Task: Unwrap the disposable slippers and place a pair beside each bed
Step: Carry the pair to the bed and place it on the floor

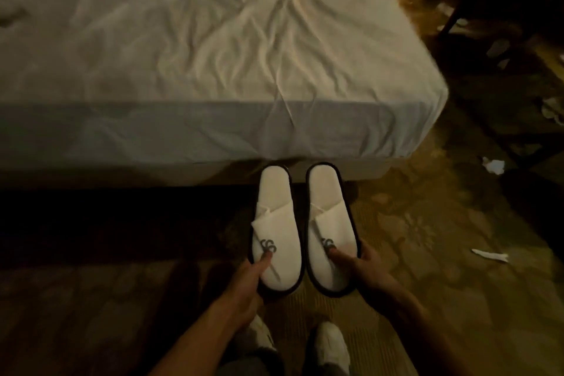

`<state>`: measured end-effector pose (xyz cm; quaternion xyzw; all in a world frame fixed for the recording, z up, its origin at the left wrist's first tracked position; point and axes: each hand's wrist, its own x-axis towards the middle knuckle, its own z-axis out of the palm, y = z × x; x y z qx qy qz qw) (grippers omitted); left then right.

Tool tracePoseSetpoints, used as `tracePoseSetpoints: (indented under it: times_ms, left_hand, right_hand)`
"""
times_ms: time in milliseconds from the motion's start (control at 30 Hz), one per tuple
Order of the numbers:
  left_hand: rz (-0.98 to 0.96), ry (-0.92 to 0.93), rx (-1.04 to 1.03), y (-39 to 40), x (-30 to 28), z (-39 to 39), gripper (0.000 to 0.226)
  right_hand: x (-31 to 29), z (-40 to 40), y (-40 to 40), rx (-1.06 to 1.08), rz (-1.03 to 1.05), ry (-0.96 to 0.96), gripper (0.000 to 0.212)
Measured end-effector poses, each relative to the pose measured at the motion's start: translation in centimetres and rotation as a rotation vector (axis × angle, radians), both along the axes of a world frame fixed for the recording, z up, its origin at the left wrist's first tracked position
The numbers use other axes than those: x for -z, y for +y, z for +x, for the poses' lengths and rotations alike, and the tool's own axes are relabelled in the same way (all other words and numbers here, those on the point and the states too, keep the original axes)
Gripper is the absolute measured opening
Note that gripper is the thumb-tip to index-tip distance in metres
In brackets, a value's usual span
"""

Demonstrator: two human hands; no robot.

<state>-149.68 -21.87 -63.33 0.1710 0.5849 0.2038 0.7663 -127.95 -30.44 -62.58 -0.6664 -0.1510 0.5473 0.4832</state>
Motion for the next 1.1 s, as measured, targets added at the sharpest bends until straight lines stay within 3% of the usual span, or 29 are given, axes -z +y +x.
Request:
tracePoseSetpoints:
  times_ms: [100,267,400,533,733,900,1000,1100]
  left_hand:
    - [-0.158,0.077,0.035,1.4,5.5,0.9,0.035]
    - [-0.219,0.258,0.159,3.3,14.8,2.2,0.04]
    - [-0.185,0.306,0.219,4.4,20.0,2.9,0.057]
    - [-0.175,0.368,0.243,5.0,23.8,3.0,0.073]
    - [-0.164,0.412,0.255,5.1,28.4,3.9,0.071]
    - [-0.052,0.575,0.336,4.7,30.3,4.5,0.07]
    - [0.039,0.732,0.423,4.9,30.8,4.6,0.061]
    - [0.05,0.761,0.455,4.6,31.5,4.5,0.062]
  right_hand:
    - [6.8,0.8,0.7,-0.067,-0.081,0.043,0.074]
    - [17.0,1.7,1.8,-0.049,-0.226,0.072,0.049]
    - [23.4,2.3,3.2,-0.047,-0.241,0.073,0.045]
    - [28.1,3.1,3.4,-0.069,-0.259,0.107,0.044]
    - [32.9,4.7,4.0,-0.088,-0.275,0.108,0.048]
    - [33.7,4.7,3.2,-0.112,-0.392,-0.1,0.044]
    - [32.9,3.5,3.2,-0.19,-0.484,-0.38,0.045]
    - [32.7,2.7,3.0,-0.189,-0.483,-0.595,0.048]
